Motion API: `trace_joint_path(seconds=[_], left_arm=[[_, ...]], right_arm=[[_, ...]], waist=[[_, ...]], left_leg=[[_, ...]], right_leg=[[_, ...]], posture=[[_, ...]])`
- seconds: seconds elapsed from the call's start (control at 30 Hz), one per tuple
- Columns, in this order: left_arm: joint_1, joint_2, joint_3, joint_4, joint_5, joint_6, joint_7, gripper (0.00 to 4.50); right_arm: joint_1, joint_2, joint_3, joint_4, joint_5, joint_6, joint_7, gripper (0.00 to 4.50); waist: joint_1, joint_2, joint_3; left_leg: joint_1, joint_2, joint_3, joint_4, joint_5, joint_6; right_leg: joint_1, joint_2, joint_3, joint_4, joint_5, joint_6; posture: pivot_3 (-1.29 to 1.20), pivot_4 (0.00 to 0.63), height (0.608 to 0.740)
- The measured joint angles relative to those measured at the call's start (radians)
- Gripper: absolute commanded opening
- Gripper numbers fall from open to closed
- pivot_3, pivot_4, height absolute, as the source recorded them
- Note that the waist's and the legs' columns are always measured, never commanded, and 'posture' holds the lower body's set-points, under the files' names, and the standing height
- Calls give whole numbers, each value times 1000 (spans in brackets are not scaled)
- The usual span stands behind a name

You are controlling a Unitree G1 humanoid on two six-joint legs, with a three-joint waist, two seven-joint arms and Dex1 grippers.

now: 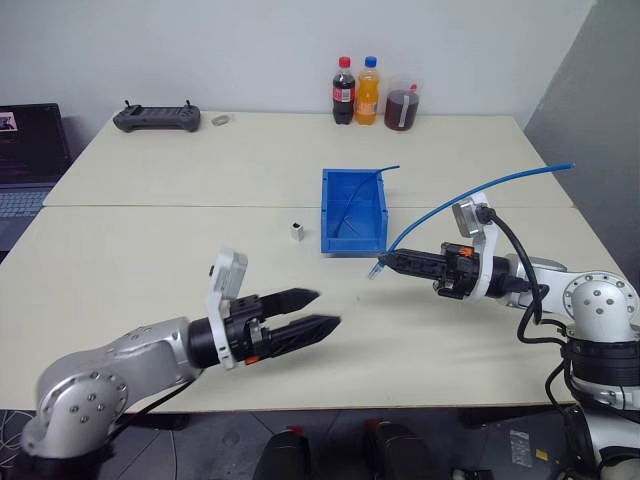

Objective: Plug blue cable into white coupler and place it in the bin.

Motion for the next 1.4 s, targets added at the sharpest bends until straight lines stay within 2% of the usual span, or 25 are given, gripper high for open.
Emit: trace_joint_path(seconds=[0.03, 0.07, 0.17, 0.27, 0.4, 0.6, 0.9, 1.27, 1.4], left_arm=[[5, -16, -19, 19, 77, -31, 39, 4487], [5, -68, -60, 69, 215, -86, 126, 4487], [-10, -156, -144, 127, 408, -156, 243, 4487], [-72, -236, -204, 173, 544, -232, 293, 4487], [-152, -261, -237, 298, 646, -313, 264, 4487], [-320, -278, -232, 573, 714, -419, 146, 4487], [-597, -306, -271, 1025, 816, -663, -125, 4487], [-842, -398, -254, 1475, 905, -866, -191, 4487], [-886, -421, -231, 1568, 910, -904, -186, 3810]], right_arm=[[0, 0, -3, 0, -1, -2, 0, 99], [0, 0, -7, 1, -3, -5, 0, 99], [-6, 0, -9, 4, -7, -7, 0, 99], [-16, 0, -11, 15, -19, -12, 0, 99], [-20, 1, -12, 22, -34, -16, 0, 99], [-21, 1, -18, 21, -37, -16, -2, 99], [-23, 1, -34, 17, -38, -16, -13, 99], [-10, 1, -61, -8, -33, -16, -61, 99], [-6, 1, -67, -8, -28, -16, -72, 99]], waist=[[1, 0, 0], [2, 0, 0], [7, -2, 1], [7, -3, 1], [5, -3, 1], [3, -3, 1], [4, -3, 1], [3, -3, 1], [3, -3, 1]], left_leg=[[0, 0, 0, 0, 0, 0], [-1, 0, 0, 0, 0, 0], [-2, 0, -1, 0, 0, 0], [-3, -1, 0, 0, 0, 1], [-2, -1, -1, -1, 0, 1], [-3, -1, -1, 0, 0, 1], [-3, -1, -1, 0, 0, 1], [-5, -1, -2, 0, 0, 1], [-5, -1, -2, 0, 0, 1]], right_leg=[[0, 0, 0, 0, 0, 0], [0, 0, 0, 0, 0, 0], [-1, -2, -1, 0, 0, 0], [-1, -3, -1, 0, 1, 1], [-1, -2, -2, 0, 1, 1], [-1, -2, -2, 0, 1, 1], [-1, -3, -3, 0, 1, 1], [-2, -3, -4, 0, 1, 2], [-2, -3, -4, 0, 1, 2]], posture=[[0, 150, 740], [0, 150, 740], [0, 150, 740], [0, 150, 740], [0, 150, 740], [0, 150, 740], [0, 150, 740], [0, 150, 740], [0, 150, 740]])
